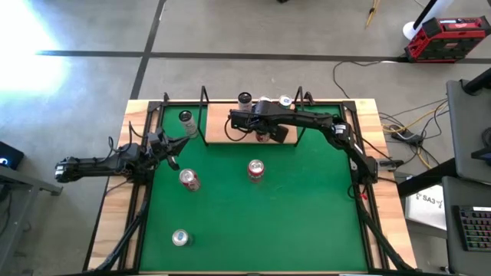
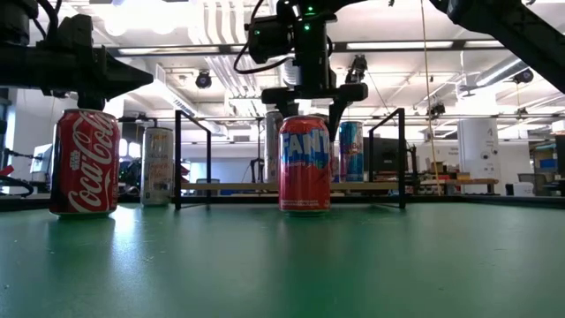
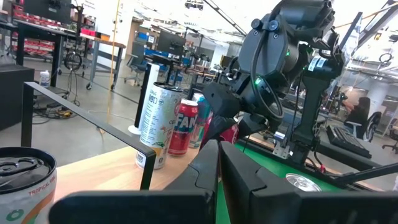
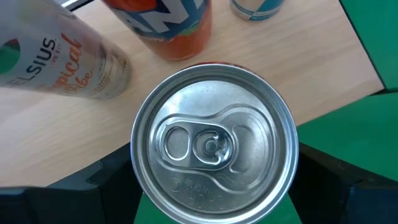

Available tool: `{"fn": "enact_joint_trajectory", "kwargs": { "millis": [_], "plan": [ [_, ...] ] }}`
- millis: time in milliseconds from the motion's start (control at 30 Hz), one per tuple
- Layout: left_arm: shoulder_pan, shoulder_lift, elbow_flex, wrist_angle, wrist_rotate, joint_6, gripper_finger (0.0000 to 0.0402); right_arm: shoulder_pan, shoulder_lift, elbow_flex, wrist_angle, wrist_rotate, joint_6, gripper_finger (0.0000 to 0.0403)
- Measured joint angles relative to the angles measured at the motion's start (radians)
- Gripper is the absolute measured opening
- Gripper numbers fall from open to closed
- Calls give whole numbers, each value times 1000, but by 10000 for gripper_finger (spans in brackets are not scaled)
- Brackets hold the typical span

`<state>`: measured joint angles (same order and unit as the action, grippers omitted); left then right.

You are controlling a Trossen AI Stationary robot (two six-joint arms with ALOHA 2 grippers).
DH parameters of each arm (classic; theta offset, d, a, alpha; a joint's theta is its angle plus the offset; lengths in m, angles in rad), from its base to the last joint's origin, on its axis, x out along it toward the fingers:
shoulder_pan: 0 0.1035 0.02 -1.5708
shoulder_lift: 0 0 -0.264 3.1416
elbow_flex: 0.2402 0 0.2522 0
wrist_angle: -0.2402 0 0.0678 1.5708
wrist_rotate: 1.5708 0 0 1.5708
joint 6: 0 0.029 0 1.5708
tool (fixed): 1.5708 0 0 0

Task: Place canned beverage on shelf
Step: Put the bottom red-white soda can on the shelf

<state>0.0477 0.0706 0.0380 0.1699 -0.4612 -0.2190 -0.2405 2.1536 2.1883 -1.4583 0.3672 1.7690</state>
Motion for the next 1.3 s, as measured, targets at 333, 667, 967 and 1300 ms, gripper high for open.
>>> {"fn": "enact_joint_trajectory", "kwargs": {
  "millis": [333,667,967,1300],
  "plan": [
    [0,0,0,0,0,0,0,0,2,0,-1,-1,-128,334],
    [0,0,0,0,0,0,0,0,6,-1,-11,-15,-231,365],
    [0,0,0,0,0,0,0,-8,-12,-1,-8,12,-529,366],
    [0,0,0,0,0,0,0,-18,-16,-1,20,19,-456,328]
  ]
}}
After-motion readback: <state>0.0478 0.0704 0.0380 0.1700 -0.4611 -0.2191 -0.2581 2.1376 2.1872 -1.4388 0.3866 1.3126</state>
